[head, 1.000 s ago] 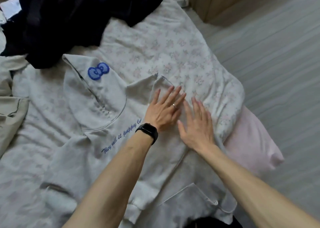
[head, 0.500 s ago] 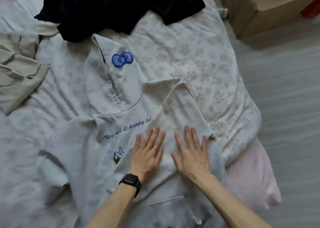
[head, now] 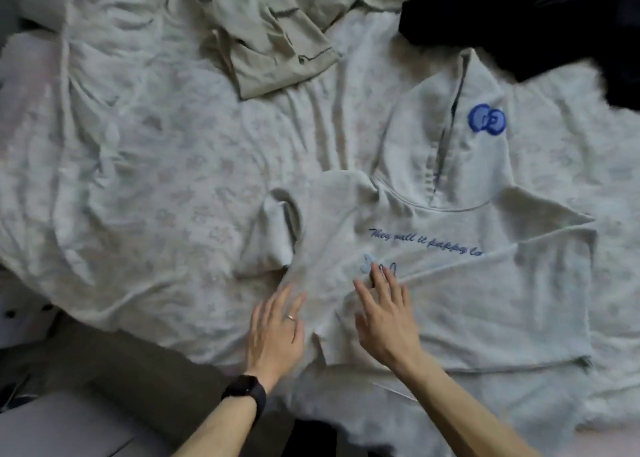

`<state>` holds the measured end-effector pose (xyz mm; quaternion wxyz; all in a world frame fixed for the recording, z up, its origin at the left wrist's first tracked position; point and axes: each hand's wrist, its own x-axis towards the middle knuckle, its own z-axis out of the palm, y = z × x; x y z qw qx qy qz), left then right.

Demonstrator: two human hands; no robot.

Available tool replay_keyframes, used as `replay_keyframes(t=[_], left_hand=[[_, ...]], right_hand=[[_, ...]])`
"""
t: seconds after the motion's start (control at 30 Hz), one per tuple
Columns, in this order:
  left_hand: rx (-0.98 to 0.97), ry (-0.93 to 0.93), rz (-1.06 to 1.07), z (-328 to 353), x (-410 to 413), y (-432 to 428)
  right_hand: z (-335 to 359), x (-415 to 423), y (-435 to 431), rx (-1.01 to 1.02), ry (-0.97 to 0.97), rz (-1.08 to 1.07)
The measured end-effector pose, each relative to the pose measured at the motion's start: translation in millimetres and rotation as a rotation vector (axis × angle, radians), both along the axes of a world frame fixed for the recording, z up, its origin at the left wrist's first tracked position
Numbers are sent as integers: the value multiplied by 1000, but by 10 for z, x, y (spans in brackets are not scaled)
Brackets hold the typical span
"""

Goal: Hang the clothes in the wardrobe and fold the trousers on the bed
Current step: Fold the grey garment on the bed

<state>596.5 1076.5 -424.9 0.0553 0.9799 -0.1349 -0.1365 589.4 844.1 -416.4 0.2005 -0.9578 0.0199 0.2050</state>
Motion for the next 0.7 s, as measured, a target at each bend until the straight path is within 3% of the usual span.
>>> replay_keyframes(t=[0.07,0.1,0.2,0.27,0.33,0.43,0.5,0.57,0.63,0.7], left_hand=[[-202,-83,474,43,187,108],[-334,-39,753,81,334,143],[-838,476,1421,97,830,304],[-1144,762,1593,143,1104,362],[-1215,735,1506,225,1349,457],[-1168,460,1374,458,1677,683],[-1182,212,1240,759,1884,879],[-1285,-31,1071,1143,2030,1094],[-1263,-168,937,1352,2129,1252],[-1142,-204,893,1358,2138,1417]], right_hand=[[91,377,291,76,-89,-10],[133,580,413,107,-141,-12],[265,1279,859,147,-275,66],[321,1745,1105,104,-171,191],[358,2173,1333,-79,79,339],[557,2642,1536,-281,311,416],[751,2803,1585,-104,267,314],[936,2803,1690,126,56,213],[1029,2653,1799,268,-127,135],[1024,2513,1896,257,-98,160]])
